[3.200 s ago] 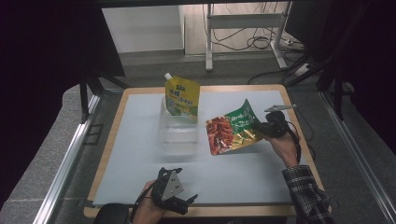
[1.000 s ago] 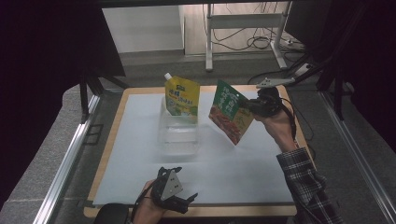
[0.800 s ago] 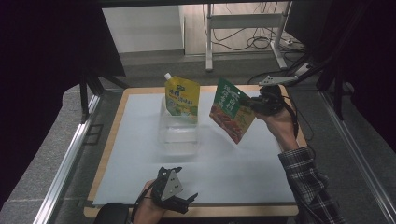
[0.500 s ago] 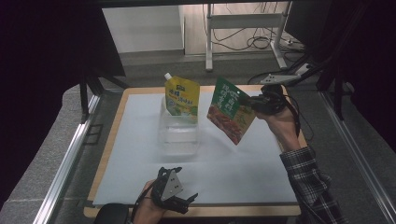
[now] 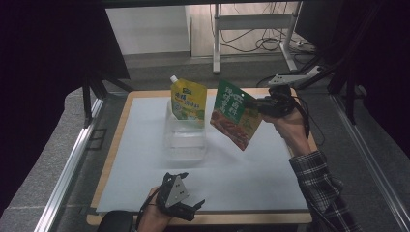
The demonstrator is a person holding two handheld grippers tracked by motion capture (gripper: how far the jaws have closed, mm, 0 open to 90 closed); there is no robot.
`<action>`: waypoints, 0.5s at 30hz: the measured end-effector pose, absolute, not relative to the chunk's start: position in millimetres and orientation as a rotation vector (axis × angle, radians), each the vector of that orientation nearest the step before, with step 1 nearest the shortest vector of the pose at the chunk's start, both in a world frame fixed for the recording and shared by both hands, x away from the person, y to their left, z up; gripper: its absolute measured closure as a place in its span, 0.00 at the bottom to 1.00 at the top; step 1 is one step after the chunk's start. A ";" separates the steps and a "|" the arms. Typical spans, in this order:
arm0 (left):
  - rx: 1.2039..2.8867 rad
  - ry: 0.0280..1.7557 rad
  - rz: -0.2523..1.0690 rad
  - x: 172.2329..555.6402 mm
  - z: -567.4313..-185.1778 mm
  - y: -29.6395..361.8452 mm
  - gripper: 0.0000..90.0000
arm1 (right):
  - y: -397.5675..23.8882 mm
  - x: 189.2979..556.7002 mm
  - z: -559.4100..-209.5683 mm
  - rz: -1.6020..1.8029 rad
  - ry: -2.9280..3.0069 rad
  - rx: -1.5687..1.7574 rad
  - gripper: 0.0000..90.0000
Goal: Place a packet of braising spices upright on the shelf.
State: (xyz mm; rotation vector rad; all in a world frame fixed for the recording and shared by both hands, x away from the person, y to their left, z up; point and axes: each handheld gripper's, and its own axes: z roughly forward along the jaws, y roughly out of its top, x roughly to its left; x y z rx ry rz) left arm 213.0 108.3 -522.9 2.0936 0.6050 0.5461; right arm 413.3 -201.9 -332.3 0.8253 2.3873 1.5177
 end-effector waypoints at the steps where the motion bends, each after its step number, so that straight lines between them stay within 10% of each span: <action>1: 2.094 0.605 0.546 213.0 -522.9 108.3 0.02 | -201.9 413.3 -332.3 1.518 2.387 0.825 0.99; 15: 2.070 0.622 0.528 213.6 -521.4 109.8 0.01 | -188.3 425.9 -330.9 1.609 2.433 0.792 0.99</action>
